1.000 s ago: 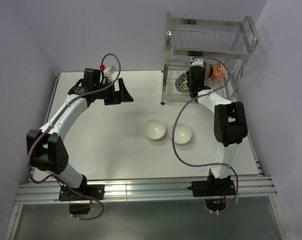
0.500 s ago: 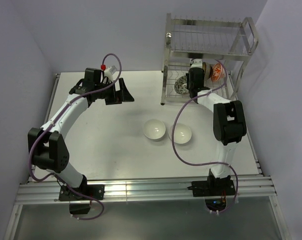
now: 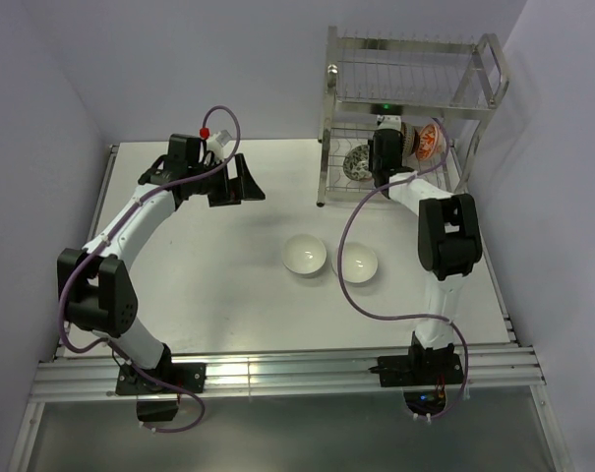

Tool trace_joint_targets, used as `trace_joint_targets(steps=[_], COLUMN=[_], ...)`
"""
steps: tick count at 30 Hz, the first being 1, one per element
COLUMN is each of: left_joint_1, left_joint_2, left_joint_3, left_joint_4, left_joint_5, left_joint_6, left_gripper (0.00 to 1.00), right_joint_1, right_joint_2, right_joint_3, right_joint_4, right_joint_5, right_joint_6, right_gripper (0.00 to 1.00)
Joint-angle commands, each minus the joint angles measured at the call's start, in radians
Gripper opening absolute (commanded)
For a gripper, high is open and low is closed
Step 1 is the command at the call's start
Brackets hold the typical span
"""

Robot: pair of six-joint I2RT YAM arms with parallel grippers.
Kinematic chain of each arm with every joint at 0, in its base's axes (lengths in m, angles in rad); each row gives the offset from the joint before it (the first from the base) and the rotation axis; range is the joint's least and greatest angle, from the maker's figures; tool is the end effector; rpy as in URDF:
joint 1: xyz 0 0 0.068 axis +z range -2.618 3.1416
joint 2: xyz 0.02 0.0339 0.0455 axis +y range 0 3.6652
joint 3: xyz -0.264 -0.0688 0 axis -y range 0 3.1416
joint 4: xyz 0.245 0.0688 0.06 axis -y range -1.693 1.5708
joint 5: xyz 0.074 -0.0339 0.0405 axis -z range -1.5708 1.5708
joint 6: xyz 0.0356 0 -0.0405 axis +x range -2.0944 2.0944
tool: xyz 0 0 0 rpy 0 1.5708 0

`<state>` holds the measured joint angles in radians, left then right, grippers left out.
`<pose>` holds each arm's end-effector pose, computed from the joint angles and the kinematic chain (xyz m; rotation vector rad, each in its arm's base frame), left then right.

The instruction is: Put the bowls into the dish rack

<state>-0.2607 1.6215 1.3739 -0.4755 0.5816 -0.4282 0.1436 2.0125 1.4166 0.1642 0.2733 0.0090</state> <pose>0.3461 -0.1126 0.3066 0.1190 2.3565 -1.0150 0.4642 0.0574 0.2190 0.0408 1.9893 -0.1750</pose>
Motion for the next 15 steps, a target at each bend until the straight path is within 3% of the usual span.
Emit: trace_joint_targets(steps=[1,15], left_joint_1=[0.006,0.008], left_joint_2=[0.008,0.024], left_joint_3=[0.008,0.011], left_joint_4=[0.029,0.026], left_joint_5=[0.024,0.027], left_joint_6=[0.0,0.003], left_gripper=[1.0,1.0], right_joint_1=[-0.01,-0.01], right_joint_2=[0.012,0.115], right_joint_3=[0.074,0.192], right_joint_4=[0.063,0.077], right_joint_5=[0.044,0.165], right_joint_6=[0.016,-0.125], right_gripper=[0.0,0.0])
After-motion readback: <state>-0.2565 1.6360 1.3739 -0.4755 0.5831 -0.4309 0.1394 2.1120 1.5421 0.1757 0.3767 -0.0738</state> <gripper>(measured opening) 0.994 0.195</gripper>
